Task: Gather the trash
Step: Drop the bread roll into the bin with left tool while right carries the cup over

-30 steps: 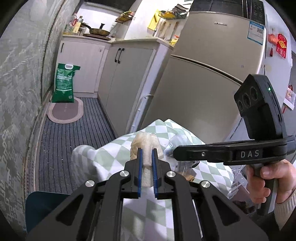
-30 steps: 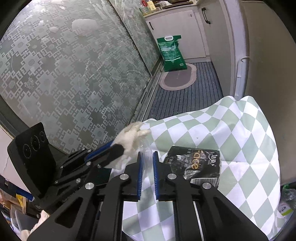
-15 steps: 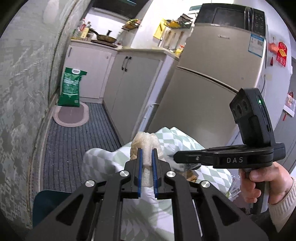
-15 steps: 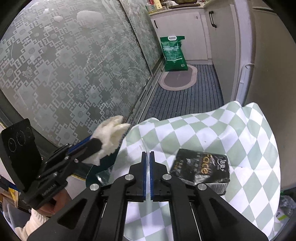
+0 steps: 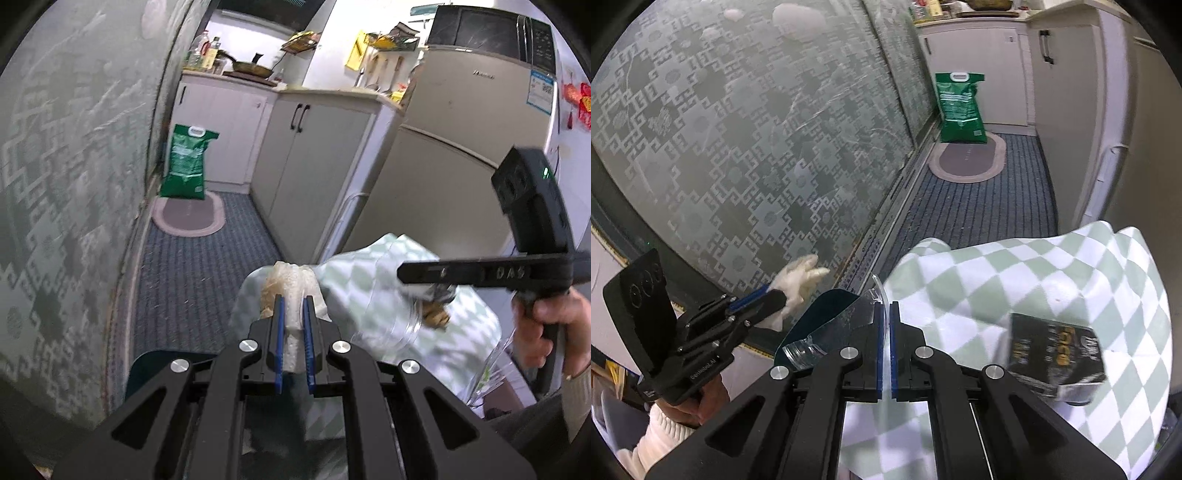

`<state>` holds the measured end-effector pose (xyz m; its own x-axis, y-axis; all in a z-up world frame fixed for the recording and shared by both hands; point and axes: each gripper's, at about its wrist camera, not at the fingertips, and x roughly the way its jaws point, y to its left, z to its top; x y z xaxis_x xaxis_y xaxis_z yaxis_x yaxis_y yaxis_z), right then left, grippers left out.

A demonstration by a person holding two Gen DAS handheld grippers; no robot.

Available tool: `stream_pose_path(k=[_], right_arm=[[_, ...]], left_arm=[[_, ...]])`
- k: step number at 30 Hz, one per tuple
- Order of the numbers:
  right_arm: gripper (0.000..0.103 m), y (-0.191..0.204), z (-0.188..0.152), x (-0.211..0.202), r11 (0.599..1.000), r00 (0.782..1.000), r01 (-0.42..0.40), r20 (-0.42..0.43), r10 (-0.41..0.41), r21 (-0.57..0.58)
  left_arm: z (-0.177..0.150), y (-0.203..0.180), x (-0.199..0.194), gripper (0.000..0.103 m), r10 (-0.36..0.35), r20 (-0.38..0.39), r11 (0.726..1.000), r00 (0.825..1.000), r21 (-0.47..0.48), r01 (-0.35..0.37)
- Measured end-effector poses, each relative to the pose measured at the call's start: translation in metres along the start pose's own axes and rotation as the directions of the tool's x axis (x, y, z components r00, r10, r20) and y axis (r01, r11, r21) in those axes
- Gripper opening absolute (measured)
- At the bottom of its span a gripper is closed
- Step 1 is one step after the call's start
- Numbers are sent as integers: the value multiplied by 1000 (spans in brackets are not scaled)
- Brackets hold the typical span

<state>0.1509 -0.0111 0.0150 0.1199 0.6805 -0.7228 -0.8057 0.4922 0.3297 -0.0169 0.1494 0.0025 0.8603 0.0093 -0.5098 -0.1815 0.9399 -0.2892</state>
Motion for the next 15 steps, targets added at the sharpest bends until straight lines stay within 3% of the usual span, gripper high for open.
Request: stream_pose_path(k=[8,15], right_arm=[[2,34,-2,18,997,999,-33,-35,31,-65],[2,57,-4,43,993,997,-34,-78,26,-110]], left_arm=[[-31,16,-12,12,68,-62,998,996,3,-67],[-49,36,-24,21,131,-88,991,987,-20,-133]])
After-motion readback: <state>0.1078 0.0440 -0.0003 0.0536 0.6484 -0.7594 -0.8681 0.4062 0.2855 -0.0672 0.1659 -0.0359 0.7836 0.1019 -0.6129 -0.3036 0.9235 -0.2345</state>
